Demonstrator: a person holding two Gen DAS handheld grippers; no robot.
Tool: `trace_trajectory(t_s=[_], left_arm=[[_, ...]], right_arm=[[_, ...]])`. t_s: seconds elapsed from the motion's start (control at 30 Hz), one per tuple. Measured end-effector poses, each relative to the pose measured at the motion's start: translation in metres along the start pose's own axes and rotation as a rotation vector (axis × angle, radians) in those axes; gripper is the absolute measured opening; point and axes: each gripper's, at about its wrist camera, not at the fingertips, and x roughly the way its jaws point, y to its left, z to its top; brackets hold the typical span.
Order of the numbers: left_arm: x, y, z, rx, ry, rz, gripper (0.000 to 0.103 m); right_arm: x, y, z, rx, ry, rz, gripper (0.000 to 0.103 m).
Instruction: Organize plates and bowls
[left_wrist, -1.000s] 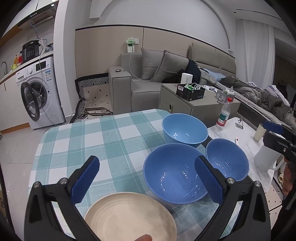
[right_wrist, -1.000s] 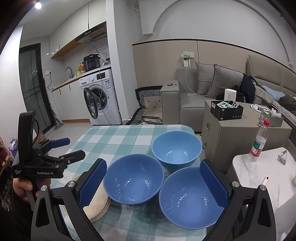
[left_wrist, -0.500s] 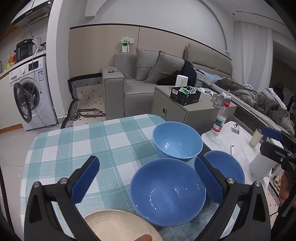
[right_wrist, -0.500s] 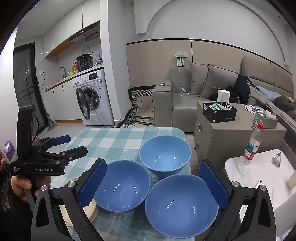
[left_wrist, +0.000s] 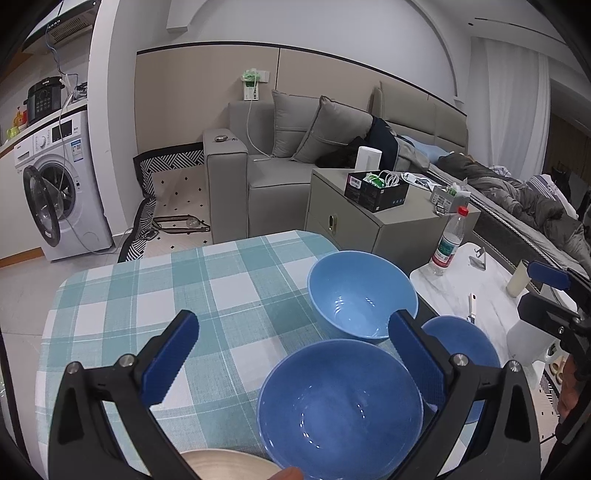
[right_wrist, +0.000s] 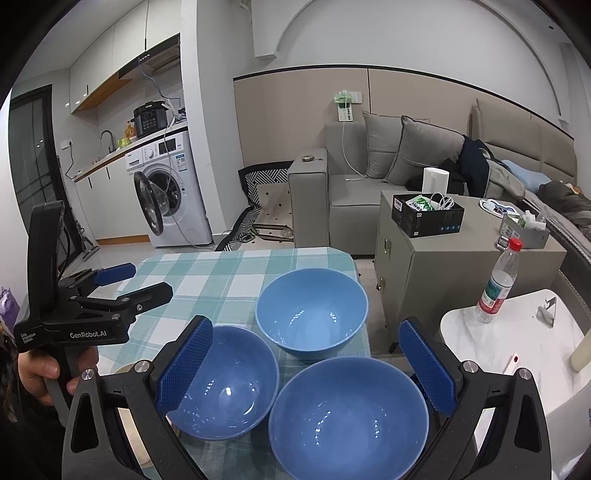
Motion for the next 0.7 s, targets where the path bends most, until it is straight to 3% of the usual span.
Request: trace_trajectory(t_s=[0.7], left_arm=[[0.038, 0.000, 0.012, -0.013, 0.073, 0.024, 0.103]], right_arm=[[0.044, -0.033, 0.020, 0.059, 0.071, -0.019, 0.102]])
